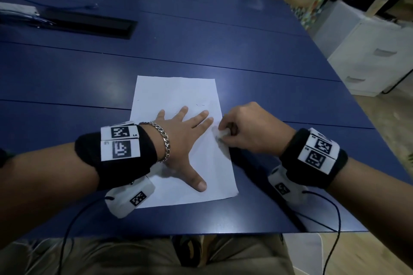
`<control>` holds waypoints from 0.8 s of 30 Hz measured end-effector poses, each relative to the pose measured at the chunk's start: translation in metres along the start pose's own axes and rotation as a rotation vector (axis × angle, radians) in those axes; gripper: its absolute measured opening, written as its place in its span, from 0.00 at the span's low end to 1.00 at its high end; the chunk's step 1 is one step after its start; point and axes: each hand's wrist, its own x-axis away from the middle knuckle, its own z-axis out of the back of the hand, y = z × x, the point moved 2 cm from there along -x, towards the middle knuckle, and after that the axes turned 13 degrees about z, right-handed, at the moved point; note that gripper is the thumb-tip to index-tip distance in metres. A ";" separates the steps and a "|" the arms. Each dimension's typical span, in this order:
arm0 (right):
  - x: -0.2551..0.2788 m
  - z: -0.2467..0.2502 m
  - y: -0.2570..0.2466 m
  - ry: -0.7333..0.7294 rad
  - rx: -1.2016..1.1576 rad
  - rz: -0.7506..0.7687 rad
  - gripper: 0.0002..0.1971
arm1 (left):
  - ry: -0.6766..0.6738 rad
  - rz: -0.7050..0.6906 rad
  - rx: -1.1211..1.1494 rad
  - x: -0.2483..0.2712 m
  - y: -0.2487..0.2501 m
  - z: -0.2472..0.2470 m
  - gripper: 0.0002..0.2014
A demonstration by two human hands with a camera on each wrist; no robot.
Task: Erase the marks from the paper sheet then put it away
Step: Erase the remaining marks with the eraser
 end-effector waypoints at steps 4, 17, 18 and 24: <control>0.015 -0.006 -0.028 -0.203 -0.040 0.143 0.11 | 0.002 0.005 -0.003 0.000 0.000 0.000 0.81; 0.019 0.001 -0.032 -0.283 -0.047 0.197 0.11 | -0.022 0.000 0.004 -0.002 0.000 0.001 0.82; 0.024 0.005 -0.028 -0.234 -0.081 0.173 0.11 | -0.015 -0.010 0.002 -0.001 -0.001 0.001 0.82; 0.087 0.030 0.003 0.052 -0.197 -0.123 0.14 | 0.052 -0.142 0.181 0.015 -0.025 0.024 0.71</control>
